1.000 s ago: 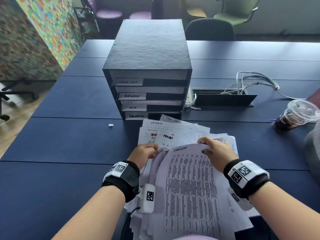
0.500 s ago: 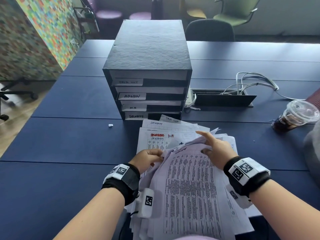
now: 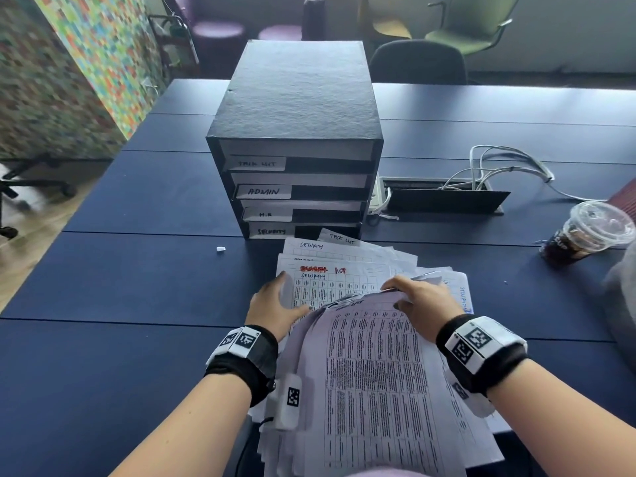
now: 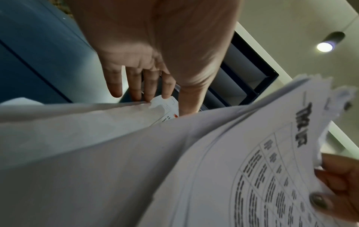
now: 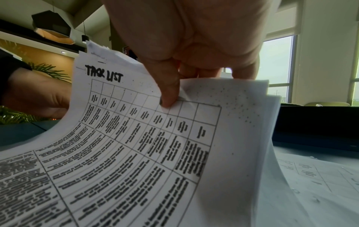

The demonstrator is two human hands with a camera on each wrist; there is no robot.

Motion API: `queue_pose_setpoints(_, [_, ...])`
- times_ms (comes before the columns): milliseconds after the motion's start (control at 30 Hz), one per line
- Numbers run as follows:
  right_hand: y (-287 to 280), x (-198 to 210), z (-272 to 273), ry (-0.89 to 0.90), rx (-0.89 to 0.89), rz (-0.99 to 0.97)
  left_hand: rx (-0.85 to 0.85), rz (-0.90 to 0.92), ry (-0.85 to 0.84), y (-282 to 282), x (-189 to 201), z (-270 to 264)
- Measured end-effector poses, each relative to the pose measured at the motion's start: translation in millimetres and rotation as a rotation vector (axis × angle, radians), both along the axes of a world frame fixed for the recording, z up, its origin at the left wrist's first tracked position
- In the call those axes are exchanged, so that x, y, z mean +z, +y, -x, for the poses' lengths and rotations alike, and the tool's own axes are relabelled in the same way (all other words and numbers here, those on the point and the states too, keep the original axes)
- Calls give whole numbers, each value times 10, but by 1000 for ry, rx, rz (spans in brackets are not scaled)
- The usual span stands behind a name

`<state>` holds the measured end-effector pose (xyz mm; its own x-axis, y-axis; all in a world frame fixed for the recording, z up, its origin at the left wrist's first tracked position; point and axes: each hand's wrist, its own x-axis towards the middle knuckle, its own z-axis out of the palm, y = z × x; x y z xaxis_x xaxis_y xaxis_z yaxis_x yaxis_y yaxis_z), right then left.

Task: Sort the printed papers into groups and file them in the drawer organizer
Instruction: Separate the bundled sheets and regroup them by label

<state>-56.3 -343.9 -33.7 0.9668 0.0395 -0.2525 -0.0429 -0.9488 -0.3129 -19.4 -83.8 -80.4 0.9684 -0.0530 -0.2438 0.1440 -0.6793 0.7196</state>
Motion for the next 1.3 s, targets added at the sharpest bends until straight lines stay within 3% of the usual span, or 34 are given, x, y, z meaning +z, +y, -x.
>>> queue_pose_setpoints(167, [17, -8, 26, -2, -15, -21, 78, 38, 61, 54, -158, -40])
queue_pose_setpoints(333, [9, -9, 35, 2, -17, -19, 121, -14, -48, 57, -75, -67])
queue_pose_setpoints(467, [19, 3, 37, -1, -20, -31, 137, 61, 67, -16, -141, -79])
queue_pose_setpoints(667, [6, 9, 55, 12, -22, -32, 332, 99, 150, 81, -271, -196])
queue_pose_setpoints(833, [21, 14, 52, 12, -28, -26, 249, 124, 114, 136, -220, -231])
queue_pose_setpoints(967, [31, 8, 38, 21, -33, -10, 165, 271, 27, 118, -91, -187])
queue_pose_setpoints(1100, [41, 11, 34, 30, -51, -8, 91, 516, 92, 74, -8, -76])
queue_pose_setpoints(1233, [55, 20, 33, 28, -59, -15, 35, 483, 81, 52, -17, -21])
queue_pose_setpoints(1300, [56, 17, 34, 26, -60, -18, 48, 572, 107, 26, 11, -8])
